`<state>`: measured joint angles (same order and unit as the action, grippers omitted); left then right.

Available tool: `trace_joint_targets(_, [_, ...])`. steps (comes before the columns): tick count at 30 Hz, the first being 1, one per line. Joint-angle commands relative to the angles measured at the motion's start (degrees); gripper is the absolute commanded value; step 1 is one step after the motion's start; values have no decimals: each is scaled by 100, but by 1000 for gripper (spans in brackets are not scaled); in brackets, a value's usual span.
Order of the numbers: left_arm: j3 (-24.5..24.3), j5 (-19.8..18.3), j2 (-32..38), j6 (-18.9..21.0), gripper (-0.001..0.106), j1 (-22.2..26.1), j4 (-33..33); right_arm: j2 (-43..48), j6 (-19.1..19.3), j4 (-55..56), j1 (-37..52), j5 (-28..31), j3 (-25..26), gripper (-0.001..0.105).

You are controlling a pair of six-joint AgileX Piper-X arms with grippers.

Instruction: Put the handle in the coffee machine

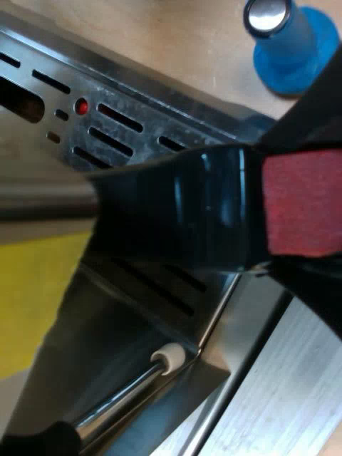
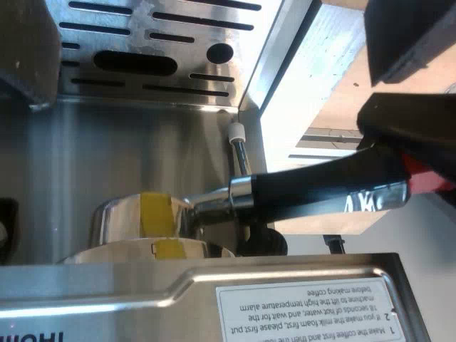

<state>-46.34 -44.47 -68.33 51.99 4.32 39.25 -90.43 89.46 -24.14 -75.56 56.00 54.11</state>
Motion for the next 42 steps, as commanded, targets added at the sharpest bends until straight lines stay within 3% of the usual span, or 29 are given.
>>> trace_joint_targets(1, [-198,-882,164,45,0,-11,-661,2,83,-51,-10,68,51,87])
trace_joint_targets(5, [-198,-899,164,45,0,98,-659,2,83,-51,-10,68,51,87])
trace_joint_targets(17, [-198,-1504,164,45,0,353,-561,2,83,-51,-10,68,51,87])
trace_joint_targets(21, [-198,-1584,164,45,0,354,-456,2,607,-51,12,68,51,87])
trace_joint_targets(22, [-198,-1584,164,45,0,354,-456,2,939,-51,53,68,51,87])
trace_joint_targets(27, [-198,-1584,164,45,0,354,-439,-31,1106,-51,328,-229,51,87])
trace_joint_targets(30, [-198,-1559,164,45,0,354,-439,-109,1106,-51,463,-230,51,79])
trace_joint_targets(34, [-198,-1546,164,45,0,354,-439,-298,1094,-51,617,-578,51,57])
trace_joint_targets(42, [-198,-1546,164,45,0,354,-439,-916,1106,-908,812,-691,51,57])
